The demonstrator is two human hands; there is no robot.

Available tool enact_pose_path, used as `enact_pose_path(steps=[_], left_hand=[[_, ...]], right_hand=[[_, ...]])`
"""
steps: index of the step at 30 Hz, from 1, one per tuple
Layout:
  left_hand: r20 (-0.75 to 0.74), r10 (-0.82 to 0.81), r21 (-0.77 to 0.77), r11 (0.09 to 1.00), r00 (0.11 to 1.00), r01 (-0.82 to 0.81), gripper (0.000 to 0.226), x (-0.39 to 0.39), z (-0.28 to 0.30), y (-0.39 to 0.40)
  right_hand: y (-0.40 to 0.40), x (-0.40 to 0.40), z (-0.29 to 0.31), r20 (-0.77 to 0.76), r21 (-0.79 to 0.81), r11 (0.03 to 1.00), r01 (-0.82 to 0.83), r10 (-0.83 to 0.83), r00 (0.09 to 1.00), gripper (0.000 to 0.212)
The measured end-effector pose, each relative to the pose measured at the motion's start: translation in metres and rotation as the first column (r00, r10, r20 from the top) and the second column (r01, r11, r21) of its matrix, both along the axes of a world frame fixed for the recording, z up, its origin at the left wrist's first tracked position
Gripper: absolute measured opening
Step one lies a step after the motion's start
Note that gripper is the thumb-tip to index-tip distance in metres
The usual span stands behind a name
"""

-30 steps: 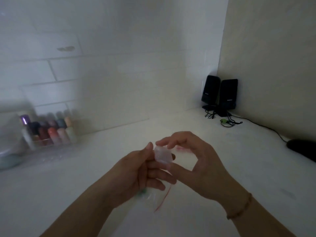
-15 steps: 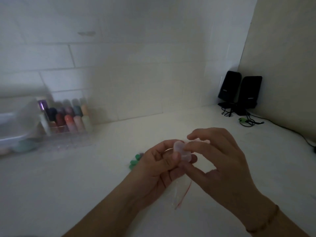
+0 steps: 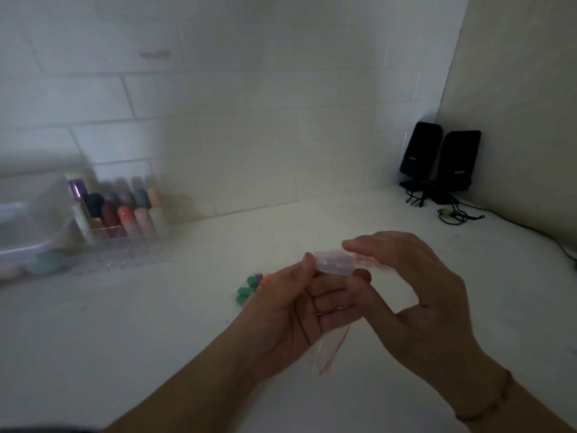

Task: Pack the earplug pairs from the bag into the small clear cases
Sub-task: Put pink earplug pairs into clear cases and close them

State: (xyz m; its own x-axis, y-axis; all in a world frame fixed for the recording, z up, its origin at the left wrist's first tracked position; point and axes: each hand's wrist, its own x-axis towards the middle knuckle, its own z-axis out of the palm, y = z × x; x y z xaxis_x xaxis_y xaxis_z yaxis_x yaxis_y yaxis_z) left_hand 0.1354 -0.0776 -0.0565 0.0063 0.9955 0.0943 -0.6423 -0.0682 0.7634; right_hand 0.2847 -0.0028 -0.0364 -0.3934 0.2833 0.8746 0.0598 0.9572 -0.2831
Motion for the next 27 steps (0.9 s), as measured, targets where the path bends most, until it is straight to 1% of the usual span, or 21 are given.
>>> enact_pose_path(steps=[2, 4, 6, 9, 13, 14, 16, 18, 20, 23, 24, 25, 27], left_hand=[[0.002, 0.019, 0.024, 1.000, 1.000, -0.019, 0.067, 0.000, 0.000, 0.000], [-0.002, 0.041, 0.032, 0.999, 0.999, -0.041, 0.068, 0.000, 0.000, 0.000], [-0.006, 0.060, 0.035, 0.998, 0.998, -0.059, 0.069, 0.001, 0.001, 0.000], [-0.045, 0.082, 0.053, 0.995, 0.996, -0.080, 0.067, 0.001, 0.002, 0.000], [-0.083, 0.146, 0.040, 0.989, 0.986, -0.143, 0.082, 0.001, 0.001, 0.001], [-0.088, 0.150, 0.043, 0.988, 0.985, -0.147, 0.081, 0.001, 0.000, 0.002], [-0.107, 0.146, 0.060, 0.988, 0.983, -0.140, 0.067, 0.000, -0.001, 0.001], [-0.137, 0.133, 0.080, 0.989, 0.982, -0.123, 0.052, -0.001, -0.002, 0.002], [-0.217, 0.140, 0.096, 0.988, 0.966, -0.121, 0.039, -0.001, -0.003, 0.002], [-0.392, 0.088, 0.133, 0.990, 0.916, -0.039, 0.034, -0.003, -0.002, -0.001], [-0.404, 0.073, 0.142, 0.990, 0.912, -0.017, 0.034, -0.006, 0.001, -0.003], [-0.367, 0.076, 0.141, 0.990, 0.927, -0.026, 0.036, -0.011, 0.005, -0.004], [-0.155, 0.134, 0.087, 0.989, 0.979, -0.122, 0.041, -0.029, 0.012, -0.004]], right_hand=[[-0.001, 0.001, 0.002, -0.042, 0.054, 0.999, 0.002, 0.001, 0.999, 0.013], [0.000, 0.000, 0.002, -0.040, 0.098, 0.995, 0.029, -0.025, 0.999, 0.007], [0.002, 0.001, 0.001, -0.025, 0.114, 0.990, 0.079, -0.076, 0.997, 0.008], [0.003, 0.001, 0.000, 0.001, 0.082, 0.988, 0.128, -0.128, 0.992, 0.010], [0.003, 0.001, 0.001, 0.039, 0.090, 0.980, 0.177, -0.181, 0.983, 0.013], [0.003, 0.000, 0.001, 0.044, 0.099, 0.977, 0.188, -0.193, 0.980, 0.013], [0.002, -0.001, 0.002, 0.052, 0.095, 0.976, 0.195, -0.200, 0.978, 0.013], [0.001, 0.000, 0.002, 0.054, 0.025, 0.986, 0.168, -0.169, 0.984, 0.009], [0.000, 0.001, 0.001, 0.035, -0.075, 0.988, 0.131, -0.129, 0.991, 0.009], [-0.001, 0.002, 0.001, 0.039, -0.183, 0.981, 0.065, -0.059, 0.997, 0.018], [-0.001, 0.002, 0.001, 0.048, -0.191, 0.981, 0.040, -0.032, 0.998, 0.021], [0.000, 0.002, 0.001, 0.050, -0.193, 0.981, 0.029, -0.020, 0.999, 0.024], [0.003, 0.002, 0.001, 0.025, -0.230, 0.972, 0.042, -0.038, 0.999, 0.021]])
